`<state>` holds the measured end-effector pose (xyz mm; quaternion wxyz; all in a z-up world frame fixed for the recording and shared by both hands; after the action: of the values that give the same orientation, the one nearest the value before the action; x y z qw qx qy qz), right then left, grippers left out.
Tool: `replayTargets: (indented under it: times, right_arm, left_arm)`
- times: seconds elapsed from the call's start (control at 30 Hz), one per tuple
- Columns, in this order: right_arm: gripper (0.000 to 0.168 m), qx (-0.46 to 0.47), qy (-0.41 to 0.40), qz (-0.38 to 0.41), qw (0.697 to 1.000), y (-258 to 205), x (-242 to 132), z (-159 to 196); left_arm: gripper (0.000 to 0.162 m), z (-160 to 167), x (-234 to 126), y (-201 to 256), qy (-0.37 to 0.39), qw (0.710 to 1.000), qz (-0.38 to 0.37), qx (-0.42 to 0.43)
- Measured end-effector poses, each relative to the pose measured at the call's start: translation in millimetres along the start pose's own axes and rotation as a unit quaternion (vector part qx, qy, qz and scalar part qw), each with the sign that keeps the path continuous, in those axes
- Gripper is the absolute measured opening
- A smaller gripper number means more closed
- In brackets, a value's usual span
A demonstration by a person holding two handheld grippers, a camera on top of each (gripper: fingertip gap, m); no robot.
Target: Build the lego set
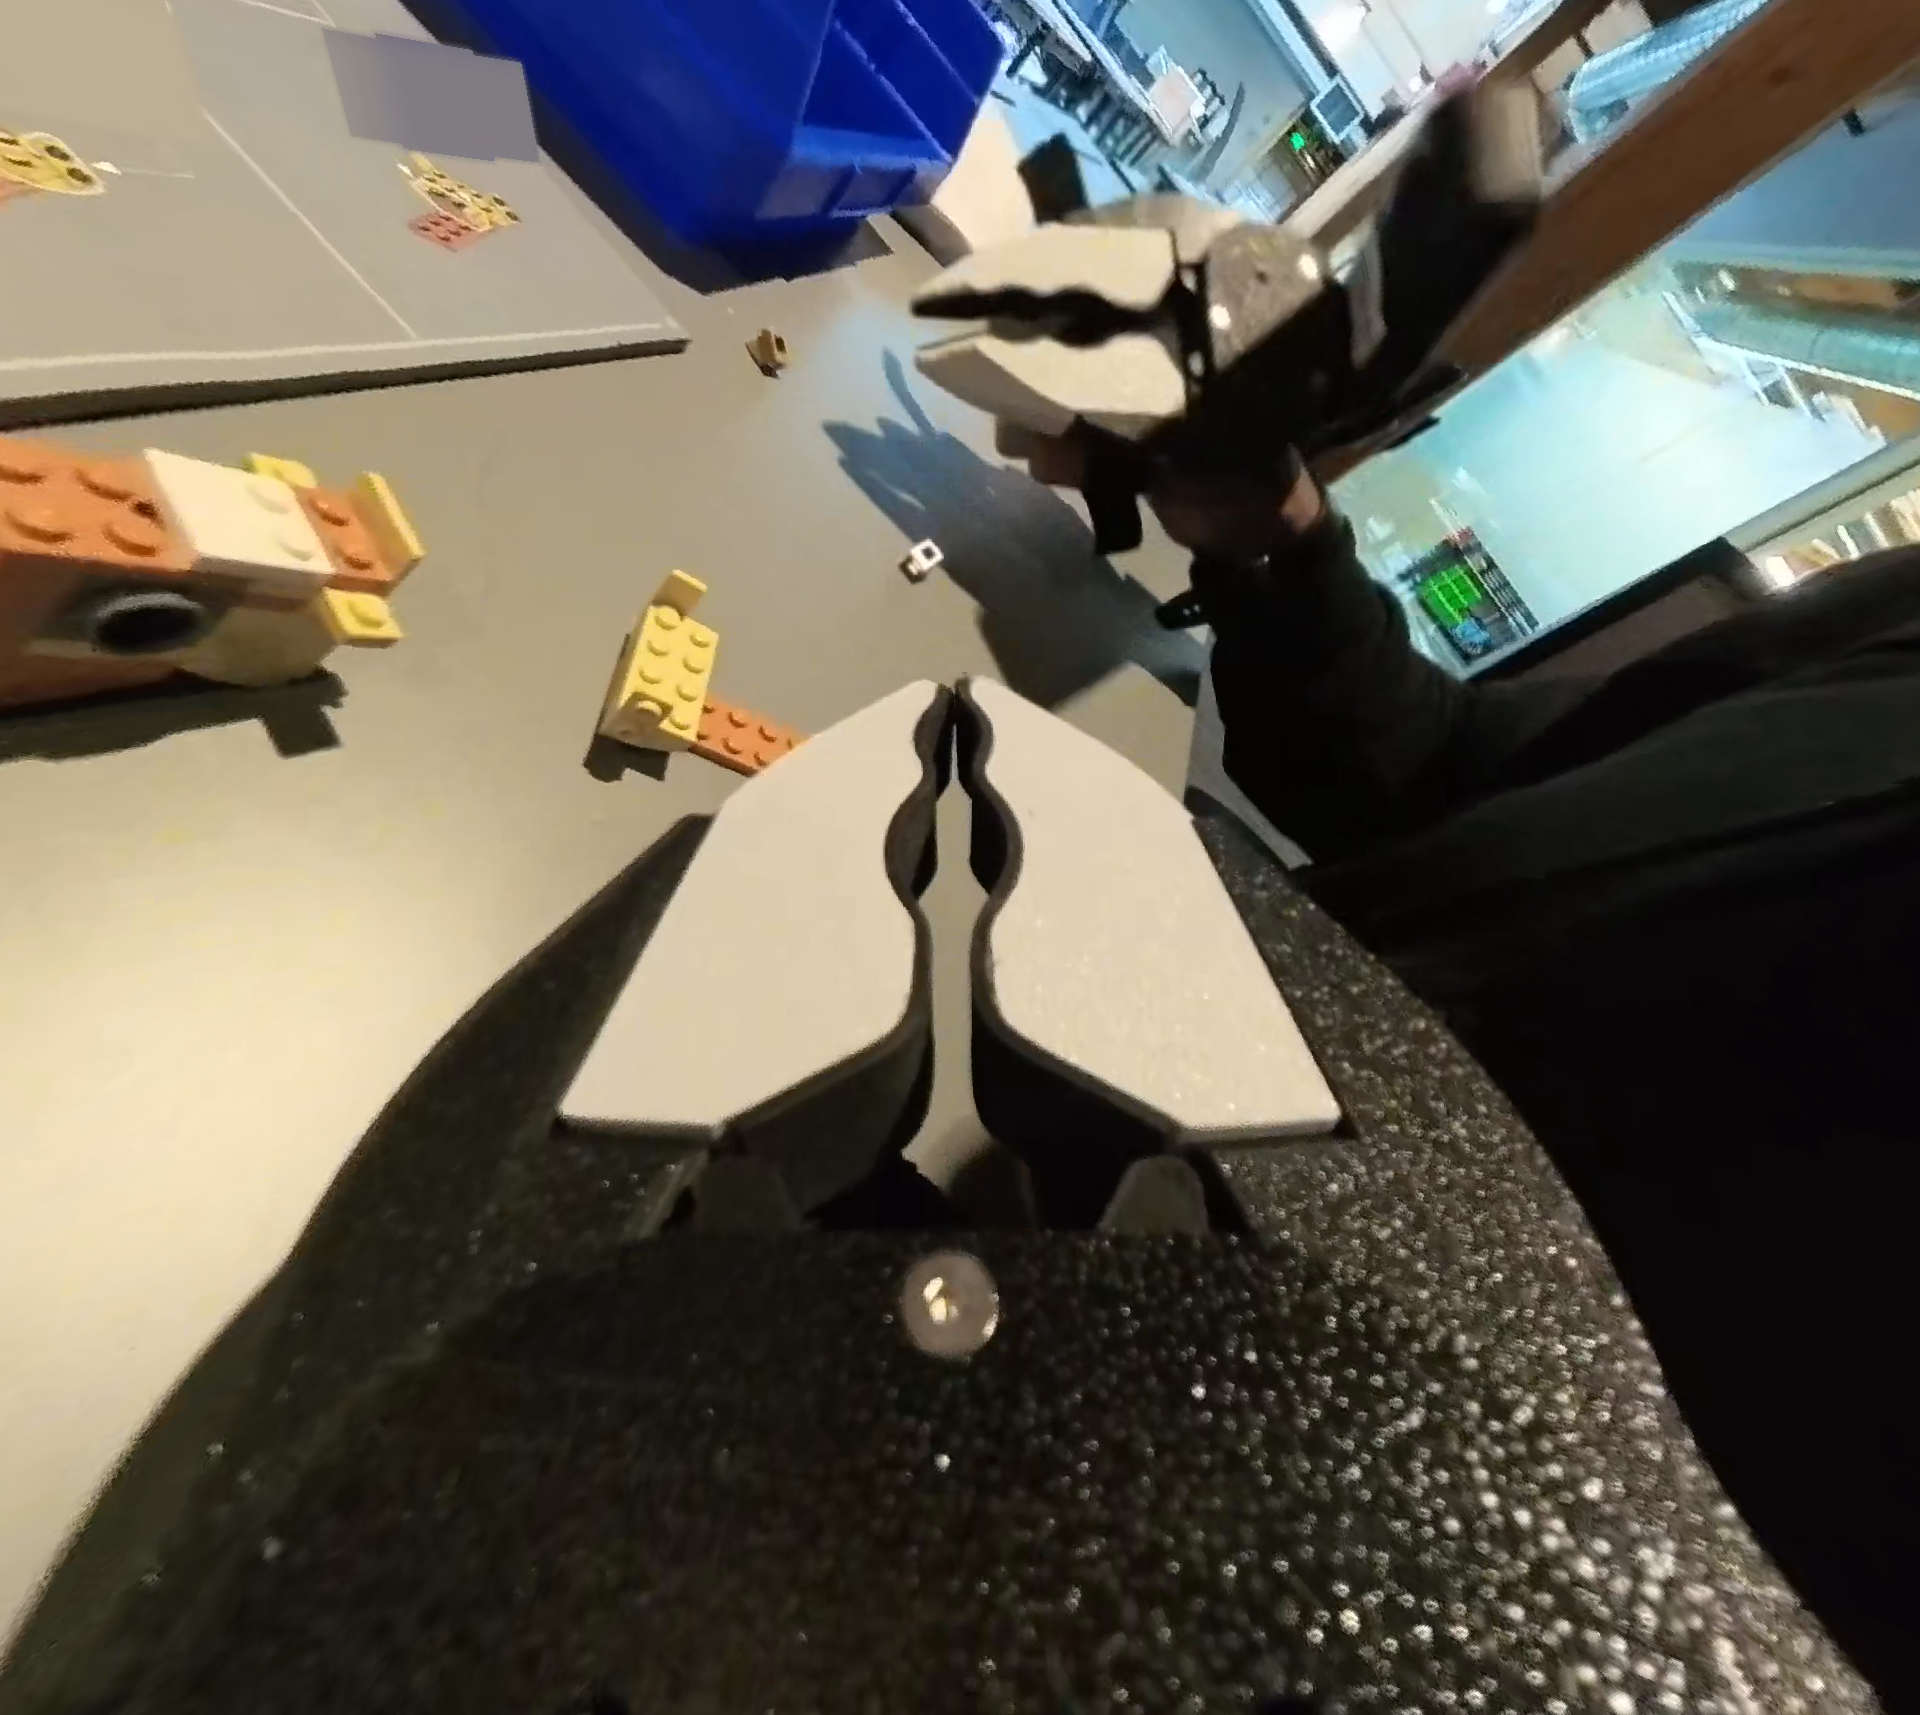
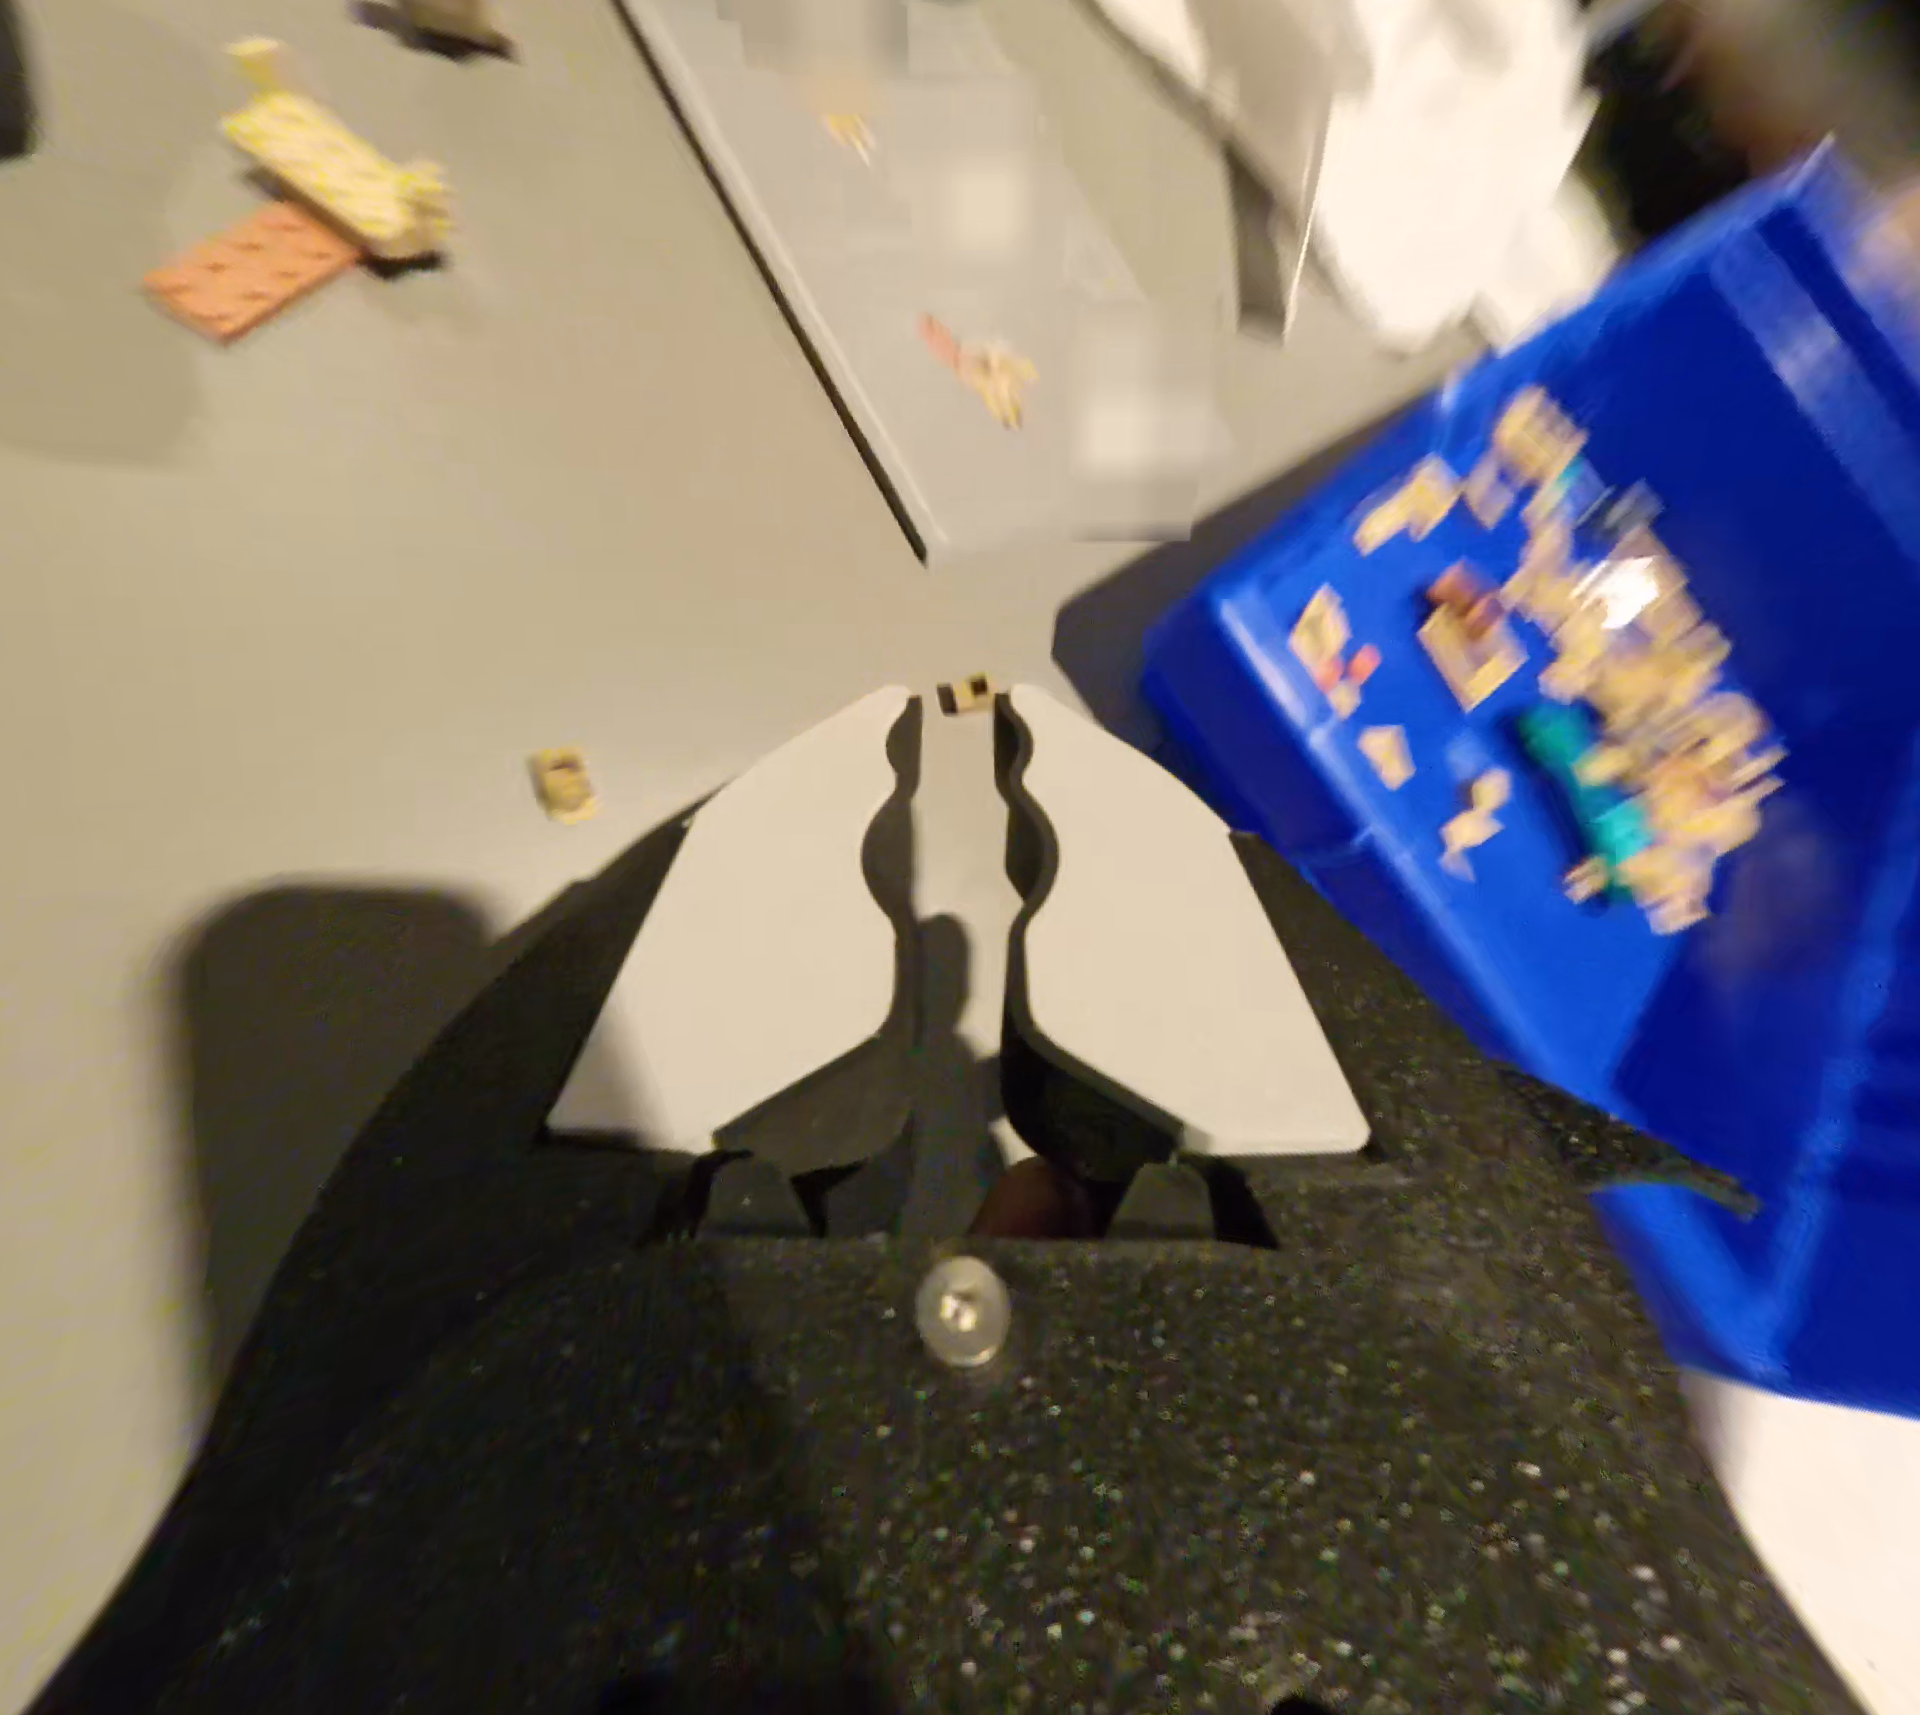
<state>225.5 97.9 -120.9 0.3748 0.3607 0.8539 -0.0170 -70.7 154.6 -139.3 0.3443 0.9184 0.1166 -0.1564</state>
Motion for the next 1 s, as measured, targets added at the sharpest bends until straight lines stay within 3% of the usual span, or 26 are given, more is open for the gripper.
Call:
replayTargets:
  times: [0.23,0.43,0.73,1.0]
  right_arm:
    - [0.027,0.213,-0.046,-0.032,0.975,19,31,2]
    - [0.027,0.275,-0.05,0.014,0.96,13,40,0]
    - [0.009,0.274,-0.064,0.026,0.959,16,52,-4]
    - [0.008,0.154,-0.069,-0.034,0.985,12,51,-8]
  left_arm:
    - [0.0,0,1,-1,0.002,1.0,0.003,0.001]
    - [0.0,0,0,-1,0.002,1.0,0.021,-0.002]
    - [0.0,-1,-4,-2,0.012,0.998,0.065,-0.01]
    - [0.0,-2,-10,-4,0.036,0.996,0.081,-0.018]
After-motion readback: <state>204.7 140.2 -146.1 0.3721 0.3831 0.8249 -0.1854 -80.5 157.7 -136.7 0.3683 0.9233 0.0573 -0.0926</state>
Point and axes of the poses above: each gripper's, where its closed fingertips meet, x out along the fingers, z out of its underside, y = z × x across the jaws, the point moved 10 cm from there along -x, back along the fingers, and after that the axes turned 15 degrees about -z, right-handed, at the moved point
